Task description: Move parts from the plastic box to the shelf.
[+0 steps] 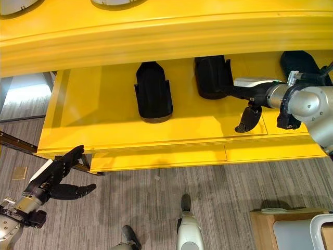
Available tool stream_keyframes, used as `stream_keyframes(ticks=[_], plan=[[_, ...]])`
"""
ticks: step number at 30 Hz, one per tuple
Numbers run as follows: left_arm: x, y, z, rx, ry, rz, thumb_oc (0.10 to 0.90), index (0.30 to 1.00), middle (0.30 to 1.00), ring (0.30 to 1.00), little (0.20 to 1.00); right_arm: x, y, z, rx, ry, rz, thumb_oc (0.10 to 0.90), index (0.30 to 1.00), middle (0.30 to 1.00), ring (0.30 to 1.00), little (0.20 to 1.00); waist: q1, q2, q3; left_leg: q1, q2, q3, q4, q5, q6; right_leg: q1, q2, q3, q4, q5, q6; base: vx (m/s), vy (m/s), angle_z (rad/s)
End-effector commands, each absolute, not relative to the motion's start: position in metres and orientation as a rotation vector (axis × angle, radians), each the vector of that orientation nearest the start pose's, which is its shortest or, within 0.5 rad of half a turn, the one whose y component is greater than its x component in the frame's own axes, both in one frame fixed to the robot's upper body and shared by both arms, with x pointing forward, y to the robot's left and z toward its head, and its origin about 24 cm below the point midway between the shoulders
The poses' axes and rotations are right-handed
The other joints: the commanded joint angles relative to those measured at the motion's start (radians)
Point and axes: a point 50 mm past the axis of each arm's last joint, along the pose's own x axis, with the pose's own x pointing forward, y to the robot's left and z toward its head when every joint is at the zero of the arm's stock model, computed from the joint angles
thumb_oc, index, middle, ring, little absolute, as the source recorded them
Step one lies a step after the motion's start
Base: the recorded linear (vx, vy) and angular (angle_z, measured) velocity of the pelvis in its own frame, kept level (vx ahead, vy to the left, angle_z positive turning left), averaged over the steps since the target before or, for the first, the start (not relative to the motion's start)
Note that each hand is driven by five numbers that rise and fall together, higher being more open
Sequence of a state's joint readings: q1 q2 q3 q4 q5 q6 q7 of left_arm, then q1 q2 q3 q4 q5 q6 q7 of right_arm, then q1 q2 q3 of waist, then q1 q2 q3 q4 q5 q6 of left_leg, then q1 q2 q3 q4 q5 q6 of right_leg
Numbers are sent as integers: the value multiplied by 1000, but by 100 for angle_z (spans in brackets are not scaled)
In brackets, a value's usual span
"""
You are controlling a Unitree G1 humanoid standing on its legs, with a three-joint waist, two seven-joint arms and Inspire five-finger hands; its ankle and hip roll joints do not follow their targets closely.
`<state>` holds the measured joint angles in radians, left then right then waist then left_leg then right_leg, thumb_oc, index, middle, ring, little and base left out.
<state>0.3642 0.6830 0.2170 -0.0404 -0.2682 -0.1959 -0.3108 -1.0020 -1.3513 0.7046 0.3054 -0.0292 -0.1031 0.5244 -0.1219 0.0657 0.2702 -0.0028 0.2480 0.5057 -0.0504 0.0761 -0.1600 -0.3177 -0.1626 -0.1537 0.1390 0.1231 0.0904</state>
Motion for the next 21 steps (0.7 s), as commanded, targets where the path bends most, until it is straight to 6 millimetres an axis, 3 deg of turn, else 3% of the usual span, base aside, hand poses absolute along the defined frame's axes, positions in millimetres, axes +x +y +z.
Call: stream_keyframes(ticks=[1, 7, 13, 14, 15, 16, 17, 21], plan=[[178, 317, 109, 531, -68, -61, 900, 1000, 1000, 1000, 1000, 315, -262, 333, -1608, -157, 282, 900, 1000, 1000, 1000, 1000, 3, -38, -45, -31, 97, -63, -27, 129, -25, -64, -23, 98, 139, -40, 47, 0, 0, 0], [178, 318, 105, 518, -62, -44, 900, 1000, 1000, 1000, 1000, 317, -258, 342, -1612, -181, 265, 900, 1000, 1000, 1000, 1000, 2, -32, -32, -44, 102, -62, -28, 137, -26, -93, -14, 105, 158, -42, 41, -24, -7, 1], [181, 327, 100, 519, -35, -8, 900, 1000, 1000, 1000, 1000, 311, -262, 368, -1663, -178, 197, 900, 1000, 1000, 1000, 1000, -3, -17, -7, -74, 107, -62, -30, 159, -33, -139, -3, 112, 190, -50, 36, -52, -16, -2], [183, 342, 67, 525, 96, 71, 900, 1000, 1000, 1000, 1000, 317, -252, 363, -1661, -191, 247, 900, 1000, 1000, 1000, 1000, -20, -31, -4, -74, 108, -57, -29, 161, -33, -146, 2, 115, 194, -46, 34, 0, 0, 0], [188, 340, 65, 518, 87, 66, 900, 1000, 1000, 1000, 1000, 317, -252, 366, -1671, -188, 240, 900, 1000, 1000, 1000, 1000, -16, -21, 0, -74, 107, -56, -30, 161, -33, -147, 1, 116, 196, -46, 34, -27, 4, -6], [186, 339, 53, 551, 175, 9, 900, 1000, 1000, 1000, 1000, 315, -248, 368, -1733, -201, 239, 900, 1000, 1000, 1000, 1000, -13, -27, 3, -74, 106, -56, -29, 162, -34, -150, -1, 116, 198, -47, 34, -31, -5, -7], [188, 339, 77, 585, 102, -25, 900, 1000, 1000, 1000, 1000, 313, -249, 389, -1742, -200, 173, 900, 1000, 1000, 1000, 1000, 7, -23, 10, -81, 108, -58, -29, 168, -35, -155, -1, 113, 208, -53, 33, -31, -6, -6], [189, 340, 83, 557, 69, 0, 900, 1000, 1000, 1000, 1000, 314, -253, 398, -1738, -188, 139, 900, 1000, 1000, 1000, 1000, -2, -7, 22, -89, 113, -62, -30, 174, -38, -165, 1, 110, 218, -56, 31, -34, -27, 0]])
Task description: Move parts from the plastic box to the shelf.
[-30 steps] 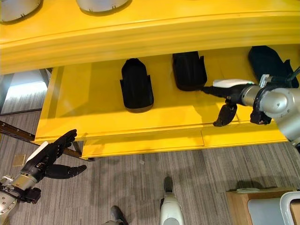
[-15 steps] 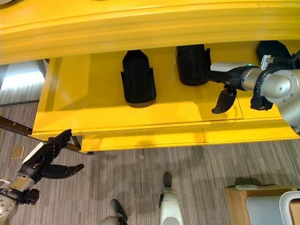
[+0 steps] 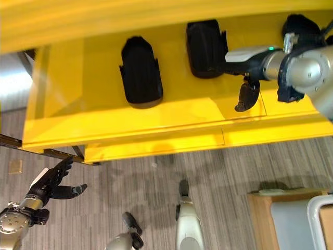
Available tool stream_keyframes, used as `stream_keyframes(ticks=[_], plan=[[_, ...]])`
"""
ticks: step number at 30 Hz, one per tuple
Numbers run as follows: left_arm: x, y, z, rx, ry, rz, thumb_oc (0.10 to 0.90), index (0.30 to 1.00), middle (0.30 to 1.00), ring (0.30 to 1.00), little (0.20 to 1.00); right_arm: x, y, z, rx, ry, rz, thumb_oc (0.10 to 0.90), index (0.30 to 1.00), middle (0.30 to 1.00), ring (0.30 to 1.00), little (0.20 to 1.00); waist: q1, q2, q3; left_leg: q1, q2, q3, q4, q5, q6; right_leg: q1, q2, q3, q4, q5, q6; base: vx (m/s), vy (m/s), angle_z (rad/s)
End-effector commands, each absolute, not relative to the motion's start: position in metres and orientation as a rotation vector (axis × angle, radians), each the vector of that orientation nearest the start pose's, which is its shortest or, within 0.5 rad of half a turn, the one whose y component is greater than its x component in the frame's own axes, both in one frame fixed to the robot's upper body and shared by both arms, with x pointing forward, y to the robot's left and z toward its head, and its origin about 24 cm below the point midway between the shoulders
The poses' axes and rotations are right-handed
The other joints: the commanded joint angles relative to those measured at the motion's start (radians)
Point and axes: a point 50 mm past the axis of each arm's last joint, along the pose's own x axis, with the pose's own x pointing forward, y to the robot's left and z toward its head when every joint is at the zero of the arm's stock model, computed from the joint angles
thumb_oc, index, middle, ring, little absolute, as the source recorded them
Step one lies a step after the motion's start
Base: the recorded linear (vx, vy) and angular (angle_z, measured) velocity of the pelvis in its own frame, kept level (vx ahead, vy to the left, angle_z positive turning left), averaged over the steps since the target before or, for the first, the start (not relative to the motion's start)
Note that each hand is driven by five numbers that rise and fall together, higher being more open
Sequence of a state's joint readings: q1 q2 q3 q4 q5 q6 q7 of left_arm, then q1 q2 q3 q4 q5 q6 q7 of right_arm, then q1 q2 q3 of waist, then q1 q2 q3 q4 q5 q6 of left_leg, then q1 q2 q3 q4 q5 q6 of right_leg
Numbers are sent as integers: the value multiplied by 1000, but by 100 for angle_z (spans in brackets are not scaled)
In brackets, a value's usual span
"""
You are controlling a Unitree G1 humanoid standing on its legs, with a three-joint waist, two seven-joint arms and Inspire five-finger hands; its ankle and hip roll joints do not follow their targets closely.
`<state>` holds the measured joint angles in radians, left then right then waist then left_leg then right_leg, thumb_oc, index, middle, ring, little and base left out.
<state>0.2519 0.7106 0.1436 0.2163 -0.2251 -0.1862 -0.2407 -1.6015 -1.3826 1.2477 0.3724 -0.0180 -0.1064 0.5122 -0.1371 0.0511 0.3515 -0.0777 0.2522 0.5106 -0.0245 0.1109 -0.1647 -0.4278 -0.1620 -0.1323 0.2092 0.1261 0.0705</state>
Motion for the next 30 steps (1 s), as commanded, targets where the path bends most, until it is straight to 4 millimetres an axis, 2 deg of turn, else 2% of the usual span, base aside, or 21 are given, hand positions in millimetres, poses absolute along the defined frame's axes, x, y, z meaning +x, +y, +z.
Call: stream_keyframes(ticks=[1, 12, 20, 22, 25, 30], plan=[[189, 341, 84, 550, 62, 10, 900, 1000, 1000, 1000, 1000, 314, -253, 401, -1735, -196, 128, 900, 1000, 1000, 1000, 1000, 12, 8, -55, -17, 111, -68, -57, 142, -34, -61, 4, 88, 153, -60, 49, -41, -19, 7], [190, 345, 76, 516, 73, 58, 900, 1000, 1000, 1000, 1000, 311, -240, 416, -1731, -289, 103, 900, 1000, 1000, 1000, 1000, 16, 2, -25, -56, 133, -75, -59, 162, -39, -136, 28, 88, 211, -77, 40, -26, -35, -3], [190, 345, 70, 507, 86, 80, 900, 1000, 1000, 1000, 1000, 312, -249, 420, -1700, -280, 54, 900, 1000, 1000, 1000, 1000, 22, -6, -8, -95, 139, -94, -62, 174, -44, -179, 32, 73, 243, -86, 34, -17, -35, 1], [189, 344, 65, 494, 100, 85, 900, 1000, 1000, 1000, 1000, 312, -253, 419, -1698, -270, 41, 900, 1000, 1000, 1000, 1000, 21, -7, -4, -98, 134, -109, -61, 154, -54, -189, 30, 80, 261, -109, 43, 52, -9, 11], [191, 344, 60, 491, 113, 90, 900, 1000, 1000, 1000, 1000, 313, -257, 421, -1697, -258, 14, 900, 1000, 1000, 1000, 1000, 20, -6, 11, -111, 131, -106, -60, 156, -54, -214, 29, 88, 273, -106, 42, 18, 4, 2], [187, 342, 55, 458, 120, 109, 900, 1000, 1000, 1000, 1000, 311, -254, 431, -1703, -294, -18, 900, 1000, 1000, 1000, 1000, 22, -7, 31, -122, 131, -108, -61, 155, -55, -242, 28, 88, 285, -106, 43, 0, 0, 0]])
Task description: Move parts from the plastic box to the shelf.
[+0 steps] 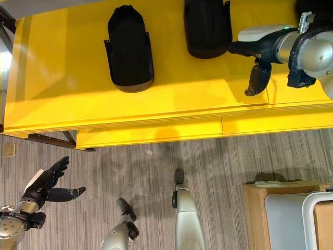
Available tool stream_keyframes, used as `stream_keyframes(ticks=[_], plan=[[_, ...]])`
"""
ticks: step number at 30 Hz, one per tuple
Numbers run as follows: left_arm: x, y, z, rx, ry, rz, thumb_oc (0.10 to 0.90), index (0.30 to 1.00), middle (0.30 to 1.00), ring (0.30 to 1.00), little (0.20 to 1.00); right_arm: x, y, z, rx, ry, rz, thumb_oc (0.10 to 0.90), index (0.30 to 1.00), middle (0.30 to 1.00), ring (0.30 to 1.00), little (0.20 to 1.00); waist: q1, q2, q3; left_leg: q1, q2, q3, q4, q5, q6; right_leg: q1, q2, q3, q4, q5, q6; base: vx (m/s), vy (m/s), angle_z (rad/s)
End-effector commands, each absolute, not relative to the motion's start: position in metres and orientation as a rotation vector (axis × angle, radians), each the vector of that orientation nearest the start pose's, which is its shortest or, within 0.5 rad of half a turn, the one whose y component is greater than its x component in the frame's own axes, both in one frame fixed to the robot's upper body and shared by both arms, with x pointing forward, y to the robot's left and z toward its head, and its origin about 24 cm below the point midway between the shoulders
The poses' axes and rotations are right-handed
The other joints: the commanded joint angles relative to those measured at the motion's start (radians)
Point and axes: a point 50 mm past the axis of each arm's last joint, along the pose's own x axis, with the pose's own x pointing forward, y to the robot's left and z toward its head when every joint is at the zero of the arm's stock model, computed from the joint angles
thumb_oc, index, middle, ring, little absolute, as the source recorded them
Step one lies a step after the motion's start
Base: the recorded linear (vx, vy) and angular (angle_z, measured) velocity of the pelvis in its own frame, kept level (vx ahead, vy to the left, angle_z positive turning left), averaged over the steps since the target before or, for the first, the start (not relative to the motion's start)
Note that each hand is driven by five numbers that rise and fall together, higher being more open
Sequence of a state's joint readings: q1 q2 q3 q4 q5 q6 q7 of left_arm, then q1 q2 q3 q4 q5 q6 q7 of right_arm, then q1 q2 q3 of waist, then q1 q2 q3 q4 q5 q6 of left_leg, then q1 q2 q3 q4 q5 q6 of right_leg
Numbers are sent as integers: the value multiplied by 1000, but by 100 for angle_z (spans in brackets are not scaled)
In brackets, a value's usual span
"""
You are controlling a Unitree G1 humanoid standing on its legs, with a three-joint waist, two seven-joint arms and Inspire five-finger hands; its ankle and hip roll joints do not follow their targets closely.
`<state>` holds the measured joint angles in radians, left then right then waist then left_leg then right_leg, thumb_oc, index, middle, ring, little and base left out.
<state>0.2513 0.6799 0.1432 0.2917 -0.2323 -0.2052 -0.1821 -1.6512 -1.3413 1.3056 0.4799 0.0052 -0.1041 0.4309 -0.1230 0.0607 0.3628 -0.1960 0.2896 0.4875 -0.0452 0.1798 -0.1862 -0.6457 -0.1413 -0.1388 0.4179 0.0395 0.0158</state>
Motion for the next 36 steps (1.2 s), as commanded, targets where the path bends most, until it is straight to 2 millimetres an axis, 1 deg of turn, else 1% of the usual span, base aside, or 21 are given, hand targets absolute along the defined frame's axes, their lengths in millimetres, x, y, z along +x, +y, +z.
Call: stream_keyframes(ticks=[1, 6, 12, 15, 16, 17, 21, 25, 30, 31, 32, 33, 34, 36], plan=[[187, 343, 54, 456, 120, 116, 900, 1000, 1000, 1000, 1000, 310, -253, 433, -1702, -304, -21, 900, 1000, 1000, 1000, 1000, 7, -17, 23, -8, 93, -86, -41, 86, -33, -31, 9, 93, 81, -19, 97, 0, 0, 0], [185, 344, 52, 450, 127, 132, 900, 1000, 1000, 1000, 1000, 310, -246, 436, -1706, -339, -23, 900, 1000, 1000, 1000, 1000, 14, -17, 32, -21, 94, -88, -41, 86, -34, -49, 13, 89, 90, -19, 97, 0, 0, 0], [185, 345, 50, 444, 127, 147, 900, 1000, 1000, 1000, 1000, 309, -244, 441, -1709, -363, -36, 900, 1000, 1000, 1000, 1000, 21, -31, 50, -45, 97, -100, -42, 88, -34, -83, 18, 81, 107, -21, 96, -3, -5, 1], [185, 345, 50, 443, 127, 147, 900, 1000, 1000, 1000, 1000, 309, -244, 441, -1710, -363, -36, 900, 1000, 1000, 1000, 1000, 20, -30, 50, -45, 97, -101, -42, 88, -34, -84, 18, 81, 107, -21, 96, 0, 0, 0], [185, 345, 50, 443, 126, 152, 900, 1000, 1000, 1000, 1000, 309, -243, 442, -1713, -366, -39, 900, 1000, 1000, 1000, 1000, 22, -34, 52, -49, 98, -101, -42, 88, -34, -88, 18, 77, 108, -20, 97, -27, -37, 3], [184, 345, 47, 445, 134, 157, 900, 1000, 1000, 1000, 1000, 309, -245, 441, -1712, -359, -44, 900, 1000, 1000, 1000, 1000, 23, -47, 63, -62, 97, -107, -42, 92, -34, -102, 25, 73, 119, -18, 96, -27, -39, 1], [184, 344, 46, 438, 135, 163, 900, 1000, 1000, 1000, 1000, 311, -240, 434, -1715, -370, -11, 900, 1000, 1000, 1000, 1000, 26, -49, 64, -60, 100, -108, -42, 88, -31, -100, 24, 69, 118, -19, 95, -4, -4, 7], [184, 343, 45, 434, 135, 163, 900, 1000, 1000, 1000, 1000, 314, -240, 429, -1692, -372, 3, 900, 1000, 1000, 1000, 1000, 28, -52, 65, -51, 101, -107, -41, 85, -29, -92, 23, 65, 114, -20, 95, 0, 0, 0], [184, 346, 43, 450, 152, 165, 900, 1000, 1000, 1000, 1000, 316, -242, 423, -1676, -363, 18, 900, 1000, 1000, 1000, 1000, 33, -62, 66, -38, 105, -106, -41, 83, -26, -78, 27, 60, 109, -17, 93, -4, 11, 2], [186, 346, 43, 461, 156, 160, 900, 1000, 1000, 1000, 1000, 317, -243, 422, -1670, -359, 18, 900, 1000, 1000, 1000, 1000, 31, -68, 66, -37, 105, -106, -40, 83, -27, -74, 27, 57, 104, -15, 93, -80, -16, 3], [186, 346, 43, 461, 155, 161, 900, 1000, 1000, 1000, 1000, 317, -243, 422, -1670, -361, 18, 900, 1000, 1000, 1000, 1000, 32, -70, 71, -45, 109, -93, -42, 102, -16, -80, 29, 47, 99, 6, 81, -86, -17, 4], [188, 345, 43, 466, 156, 155, 900, 1000, 1000, 1000, 1000, 318, -242, 421, -1663, -364, 26, 900, 1000, 1000, 1000, 1000, 32, -72, 72, -44, 109, -95, -42, 101, -17, -79, 30, 45, 99, 6, 81, -16, 12, 3], [191, 345, 43, 479, 157, 151, 900, 1000, 1000, 1000, 1000, 321, -243, 416, -1661, -344, 37, 900, 1000, 1000, 1000, 1000, 30, -74, 69, -37, 106, -110, -40, 83, -28, -69, 29, 52, 99, -12, 93, 45, 46, 2], [192, 345, 42, 484, 158, 150, 900, 1000, 1000, 1000, 1000, 323, -244, 411, -1656, -327, 49, 900, 1000, 1000, 1000, 1000, 31, -76, 70, -36, 106, -112, -40, 83, -28, -67, 31, 53, 95, -12, 92, -18, 22, 3]])
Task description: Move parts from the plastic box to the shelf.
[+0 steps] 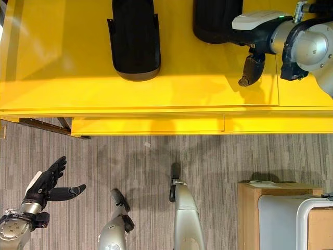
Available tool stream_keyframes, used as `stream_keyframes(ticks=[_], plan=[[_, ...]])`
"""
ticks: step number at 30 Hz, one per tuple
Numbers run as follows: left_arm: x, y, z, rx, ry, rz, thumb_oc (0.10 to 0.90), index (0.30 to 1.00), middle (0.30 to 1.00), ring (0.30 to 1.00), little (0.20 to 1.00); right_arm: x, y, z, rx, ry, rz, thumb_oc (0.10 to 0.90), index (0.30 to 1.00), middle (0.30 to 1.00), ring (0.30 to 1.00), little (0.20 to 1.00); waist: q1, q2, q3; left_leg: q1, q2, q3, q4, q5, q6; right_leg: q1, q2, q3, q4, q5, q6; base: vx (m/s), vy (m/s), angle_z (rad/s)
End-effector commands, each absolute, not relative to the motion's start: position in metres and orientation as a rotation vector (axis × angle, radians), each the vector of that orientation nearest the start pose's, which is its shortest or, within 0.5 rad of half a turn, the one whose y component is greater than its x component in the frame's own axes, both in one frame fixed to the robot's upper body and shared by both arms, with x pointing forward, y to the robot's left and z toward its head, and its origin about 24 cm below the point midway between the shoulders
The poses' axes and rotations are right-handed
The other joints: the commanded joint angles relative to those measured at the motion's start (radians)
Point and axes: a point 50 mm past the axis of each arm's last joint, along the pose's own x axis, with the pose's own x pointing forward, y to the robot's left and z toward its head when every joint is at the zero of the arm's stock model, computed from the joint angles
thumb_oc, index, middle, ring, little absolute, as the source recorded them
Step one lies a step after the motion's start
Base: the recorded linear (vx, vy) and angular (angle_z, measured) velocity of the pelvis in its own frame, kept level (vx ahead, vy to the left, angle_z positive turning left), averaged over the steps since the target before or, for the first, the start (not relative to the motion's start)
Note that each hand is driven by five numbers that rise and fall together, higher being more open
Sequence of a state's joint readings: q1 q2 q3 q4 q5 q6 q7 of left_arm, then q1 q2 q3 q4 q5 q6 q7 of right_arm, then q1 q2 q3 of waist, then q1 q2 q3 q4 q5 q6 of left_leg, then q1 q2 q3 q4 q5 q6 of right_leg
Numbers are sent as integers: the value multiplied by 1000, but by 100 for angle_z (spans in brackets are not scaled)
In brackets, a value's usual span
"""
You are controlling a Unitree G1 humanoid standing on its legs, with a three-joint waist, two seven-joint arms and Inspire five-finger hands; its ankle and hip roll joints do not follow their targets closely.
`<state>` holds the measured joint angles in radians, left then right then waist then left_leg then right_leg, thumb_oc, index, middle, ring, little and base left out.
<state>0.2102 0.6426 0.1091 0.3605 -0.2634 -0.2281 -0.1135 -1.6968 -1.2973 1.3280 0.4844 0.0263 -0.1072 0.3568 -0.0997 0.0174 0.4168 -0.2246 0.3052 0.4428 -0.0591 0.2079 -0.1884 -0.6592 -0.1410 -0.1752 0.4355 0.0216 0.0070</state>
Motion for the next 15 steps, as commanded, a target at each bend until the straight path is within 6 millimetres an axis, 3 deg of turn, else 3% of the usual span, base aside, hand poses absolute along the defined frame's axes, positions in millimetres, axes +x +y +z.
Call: stream_keyframes(ticks=[1, 6, 15], plan=[[192, 345, 43, 484, 157, 152, 900, 1000, 1000, 1000, 1000, 323, -244, 411, -1655, -329, 49, 900, 1000, 1000, 1000, 1000, 9, -35, 21, -16, 95, -54, -28, 73, -15, -60, 32, 80, 71, 27, 89, -13, 9, 4], [189, 345, 42, 479, 158, 158, 900, 1000, 1000, 1000, 1000, 326, -248, 401, -1631, -307, 67, 900, 1000, 1000, 1000, 1000, 12, -32, 22, -15, 90, -71, -26, 55, -24, -52, 31, 86, 70, 10, 99, -33, 12, -1], [184, 341, 37, 464, 169, 160, 900, 1000, 1000, 1000, 1000, 336, -255, 362, -1551, -238, 154, 900, 1000, 1000, 1000, 1000, 16, -34, 41, -22, 91, -55, -23, 68, -7, -57, 33, 81, 63, 36, 84, -5, 9, 0]])
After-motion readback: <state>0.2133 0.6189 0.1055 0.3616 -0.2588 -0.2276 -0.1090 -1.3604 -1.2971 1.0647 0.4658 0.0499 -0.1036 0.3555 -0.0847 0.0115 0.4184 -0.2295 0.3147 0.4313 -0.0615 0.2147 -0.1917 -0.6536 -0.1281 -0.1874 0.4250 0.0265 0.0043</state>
